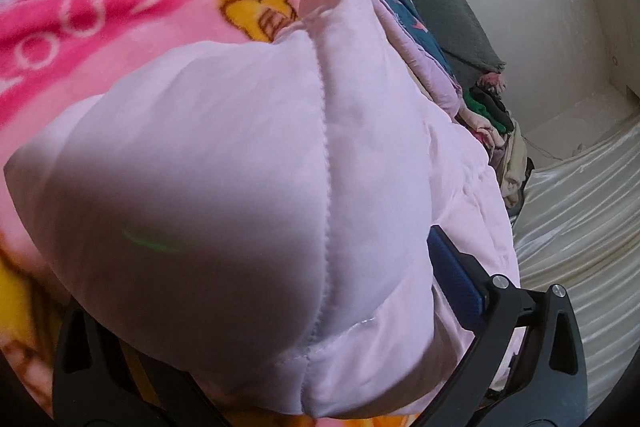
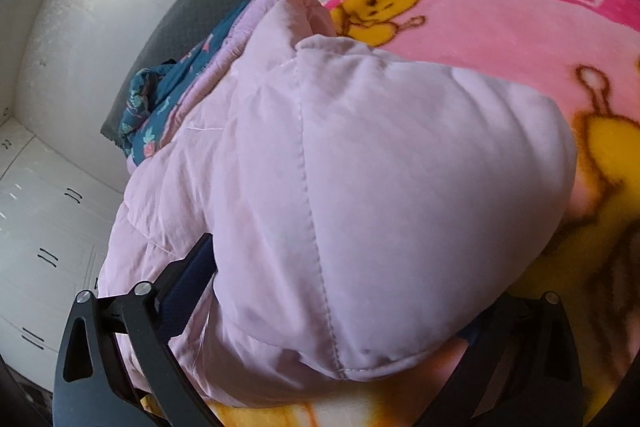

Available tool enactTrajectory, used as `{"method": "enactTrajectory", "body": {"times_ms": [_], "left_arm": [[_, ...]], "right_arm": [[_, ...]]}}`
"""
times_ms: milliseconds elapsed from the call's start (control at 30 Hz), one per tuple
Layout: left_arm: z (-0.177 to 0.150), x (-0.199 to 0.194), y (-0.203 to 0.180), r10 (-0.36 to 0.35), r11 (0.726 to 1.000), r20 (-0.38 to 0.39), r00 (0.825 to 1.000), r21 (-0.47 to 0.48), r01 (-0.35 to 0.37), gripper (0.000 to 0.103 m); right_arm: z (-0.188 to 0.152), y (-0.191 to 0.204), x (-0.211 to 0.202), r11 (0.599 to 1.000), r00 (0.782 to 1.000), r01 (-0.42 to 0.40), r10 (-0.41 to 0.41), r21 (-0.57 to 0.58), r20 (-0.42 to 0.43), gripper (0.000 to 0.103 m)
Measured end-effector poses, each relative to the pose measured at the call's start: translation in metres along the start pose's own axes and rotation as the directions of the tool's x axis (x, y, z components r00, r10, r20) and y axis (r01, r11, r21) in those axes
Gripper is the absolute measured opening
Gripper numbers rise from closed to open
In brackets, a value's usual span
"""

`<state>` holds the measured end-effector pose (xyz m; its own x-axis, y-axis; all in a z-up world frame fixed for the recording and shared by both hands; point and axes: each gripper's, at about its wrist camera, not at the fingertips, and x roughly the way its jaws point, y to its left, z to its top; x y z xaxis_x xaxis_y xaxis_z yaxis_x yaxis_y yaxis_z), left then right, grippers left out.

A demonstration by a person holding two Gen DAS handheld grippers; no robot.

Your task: Fold large clothes

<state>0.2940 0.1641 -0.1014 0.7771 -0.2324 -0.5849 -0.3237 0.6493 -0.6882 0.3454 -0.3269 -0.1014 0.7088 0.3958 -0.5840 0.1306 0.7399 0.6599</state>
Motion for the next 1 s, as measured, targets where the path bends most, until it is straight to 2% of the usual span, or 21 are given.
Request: {"method": "enactTrajectory", "body": {"times_ms": [67, 167, 367, 633, 1000], "left_arm": [[-0.001, -0.001, -0.002, 0.004, 1.000, 0.006, 1.000, 0.011, -0.004, 0.095], [-0.003, -0.004, -0.006, 0.010, 0.999, 0.015, 1.000, 0.030, -0.010, 0.093], [-0.004, -0.011, -0.021, 0.042, 0.993, 0.038, 0.998, 0.106, -0.045, 0.078], [-0.009, -0.023, -0.045, 0.078, 0.971, 0.071, 0.994, 0.219, -0.092, 0.054], [-0.004, -0.033, -0.065, 0.104, 0.944, 0.103, 0.989, 0.303, -0.131, 0.041]], "right_arm": [[-0.001, 0.002, -0.002, 1.000, 1.000, -0.021, 0.022, -0.010, 0.011, 0.080], [-0.002, 0.009, -0.007, 0.998, 0.999, -0.012, 0.013, -0.058, 0.032, 0.071], [-0.004, 0.024, -0.012, 0.988, 0.998, 0.019, -0.009, -0.156, 0.066, 0.059], [-0.004, 0.041, -0.016, 0.963, 0.994, 0.072, -0.047, -0.259, 0.101, 0.050], [-0.007, 0.068, -0.029, 0.912, 0.986, 0.127, -0.073, -0.390, 0.150, 0.041]]}}
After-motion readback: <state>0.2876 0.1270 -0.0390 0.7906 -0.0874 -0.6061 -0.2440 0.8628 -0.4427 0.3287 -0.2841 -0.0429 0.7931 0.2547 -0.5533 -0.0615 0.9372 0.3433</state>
